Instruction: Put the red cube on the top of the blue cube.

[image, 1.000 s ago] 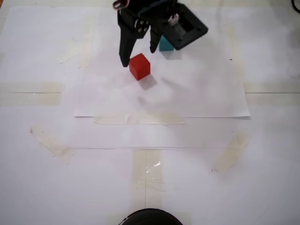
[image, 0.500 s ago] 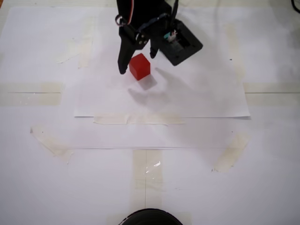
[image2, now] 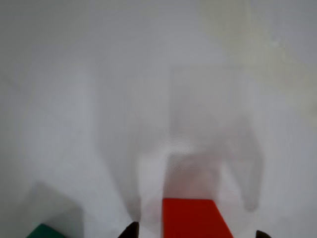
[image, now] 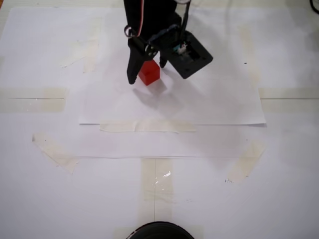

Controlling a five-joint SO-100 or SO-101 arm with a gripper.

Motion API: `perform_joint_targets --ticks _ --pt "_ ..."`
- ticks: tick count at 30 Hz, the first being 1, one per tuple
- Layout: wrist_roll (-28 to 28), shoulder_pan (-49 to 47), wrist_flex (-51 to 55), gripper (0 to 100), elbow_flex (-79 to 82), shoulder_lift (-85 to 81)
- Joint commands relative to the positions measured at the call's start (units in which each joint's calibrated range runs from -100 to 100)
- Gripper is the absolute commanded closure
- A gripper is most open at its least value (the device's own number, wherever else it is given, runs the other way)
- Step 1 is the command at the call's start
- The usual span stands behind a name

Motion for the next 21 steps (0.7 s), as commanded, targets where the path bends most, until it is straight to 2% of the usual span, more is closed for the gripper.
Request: perform_joint_targets --ticks 1,6,21 --pt "-0.2 -0.4 -1.1 68 0.0 -0.2" --pt "-0.1 -0.3 -1.3 74 0.0 -0.2" --pt "0.1 0.1 -2.9 79 1.6 -0.2"
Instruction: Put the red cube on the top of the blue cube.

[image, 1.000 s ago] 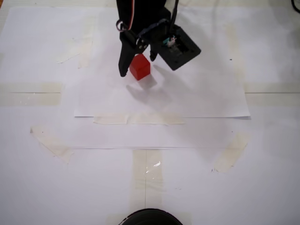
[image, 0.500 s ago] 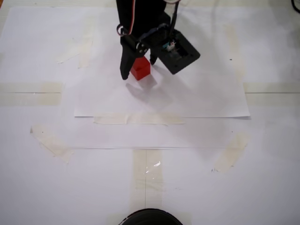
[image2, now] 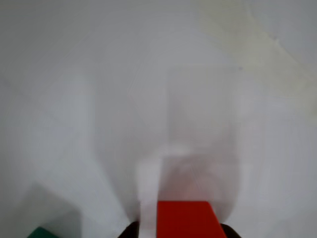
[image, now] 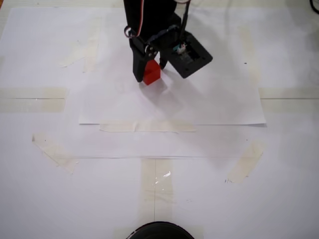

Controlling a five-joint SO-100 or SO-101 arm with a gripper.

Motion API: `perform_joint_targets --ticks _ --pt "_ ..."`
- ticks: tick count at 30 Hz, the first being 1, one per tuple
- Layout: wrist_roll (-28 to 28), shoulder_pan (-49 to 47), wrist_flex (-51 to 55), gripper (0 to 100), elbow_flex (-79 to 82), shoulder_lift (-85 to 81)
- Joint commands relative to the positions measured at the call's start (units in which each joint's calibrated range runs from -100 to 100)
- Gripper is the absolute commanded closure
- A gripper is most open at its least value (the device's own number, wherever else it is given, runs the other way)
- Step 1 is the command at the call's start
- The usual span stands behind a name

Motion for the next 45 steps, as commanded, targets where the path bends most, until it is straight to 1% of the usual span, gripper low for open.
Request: perform_joint_targets --ticks 1,7,14,18,22,31,40,45 --pt "0.2 0.0 -1.2 79 0.2 -0.5" --pt "0.5 0.0 -1.3 85 0.2 -0.8" --pt "0.3 0.1 -0.1 86 0.0 -2.5" --pt "0.0 -0.1 0.6 89 -0.1 -4.1" --pt "-0.8 -0.5 2.4 89 -0.9 -6.5" --pt "-5.6 -0.7 11.9 91 -4.4 -14.6" --pt "-10.9 -1.3 26.1 91 -15.8 -19.1" --pt "-13.2 -1.9 32.0 91 -19.3 -21.4"
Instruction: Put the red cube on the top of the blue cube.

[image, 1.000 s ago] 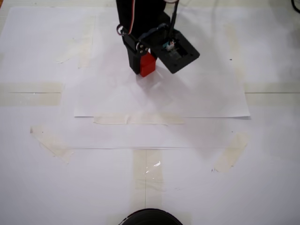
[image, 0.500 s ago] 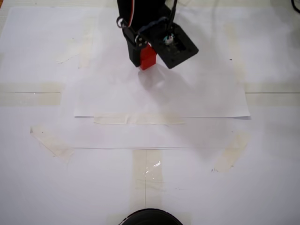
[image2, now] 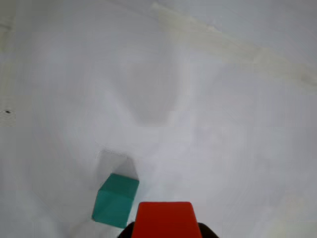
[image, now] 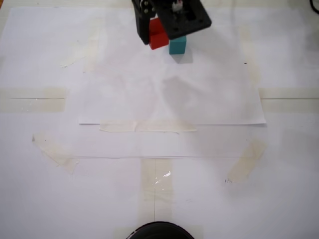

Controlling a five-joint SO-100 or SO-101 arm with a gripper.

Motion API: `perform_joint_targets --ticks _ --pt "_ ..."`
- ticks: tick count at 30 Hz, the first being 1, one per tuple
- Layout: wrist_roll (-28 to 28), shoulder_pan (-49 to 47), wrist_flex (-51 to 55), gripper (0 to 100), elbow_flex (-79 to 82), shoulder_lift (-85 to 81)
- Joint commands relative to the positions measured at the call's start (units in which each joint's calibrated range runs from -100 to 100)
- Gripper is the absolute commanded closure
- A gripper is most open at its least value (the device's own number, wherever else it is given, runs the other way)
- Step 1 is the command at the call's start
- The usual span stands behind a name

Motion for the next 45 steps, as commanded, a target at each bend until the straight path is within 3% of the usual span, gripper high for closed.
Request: perform_joint_targets --ticks 1,10,22,45 --pt "-2.8 -0.8 6.2 91 -7.3 -6.9" --pt "-7.5 -3.2 13.4 91 -5.3 -13.2" --pt "-11.3 -7.5 13.4 91 6.7 -22.1" --pt "-14.7 -12.4 -4.4 91 26.7 -27.3"
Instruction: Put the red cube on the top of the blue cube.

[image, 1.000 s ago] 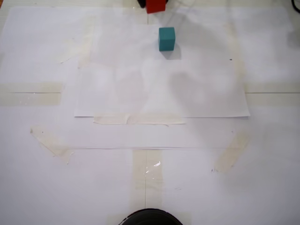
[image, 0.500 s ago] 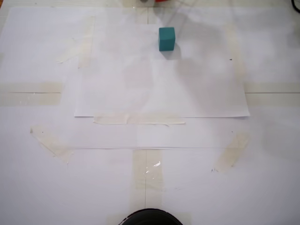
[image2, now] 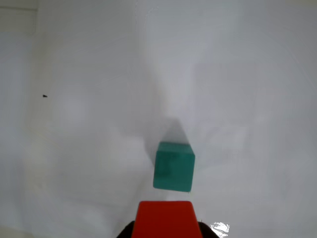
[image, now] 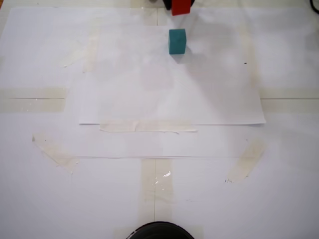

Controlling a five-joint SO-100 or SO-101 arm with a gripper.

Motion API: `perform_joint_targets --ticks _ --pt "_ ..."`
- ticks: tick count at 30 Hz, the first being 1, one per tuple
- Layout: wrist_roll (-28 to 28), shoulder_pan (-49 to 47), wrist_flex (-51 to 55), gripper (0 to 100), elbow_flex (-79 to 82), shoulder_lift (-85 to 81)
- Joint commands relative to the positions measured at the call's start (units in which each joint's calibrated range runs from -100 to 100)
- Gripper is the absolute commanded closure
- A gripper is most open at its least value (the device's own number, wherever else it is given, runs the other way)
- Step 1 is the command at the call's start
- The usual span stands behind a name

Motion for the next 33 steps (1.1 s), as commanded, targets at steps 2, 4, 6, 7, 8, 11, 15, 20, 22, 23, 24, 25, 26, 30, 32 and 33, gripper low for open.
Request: perform_joint_targets --ticks 2,4,6,7,8,11,15,20,22,23,24,25,26,30,32,33 --pt "-0.3 -0.3 -5.3 91 1.4 -0.6" --pt "0.0 -0.1 -7.5 91 2.7 0.2" --pt "0.2 0.1 -9.1 91 4.1 1.1" --pt "0.4 0.2 -10.0 91 4.8 1.7" --pt "0.6 0.4 -11.0 91 5.5 2.3" --pt "0.9 0.6 -13.8 91 7.8 3.7" --pt "1.3 0.9 -16.3 91 9.1 4.8" --pt "1.9 1.4 -17.8 91 9.4 5.2" --pt "2.1 1.7 -18.1 91 9.4 5.3" --pt "2.1 1.8 -18.2 91 9.4 5.4" --pt "2.1 1.9 -18.2 91 9.5 5.4" --pt "2.1 2.0 -18.3 91 9.5 5.4" --pt "2.2 2.0 -18.5 91 9.5 5.4" --pt "2.4 2.4 -19.0 90 10.0 5.4" --pt "2.4 2.6 -19.0 90 10.2 5.5" --pt "2.4 2.6 -18.9 90 10.3 5.5"
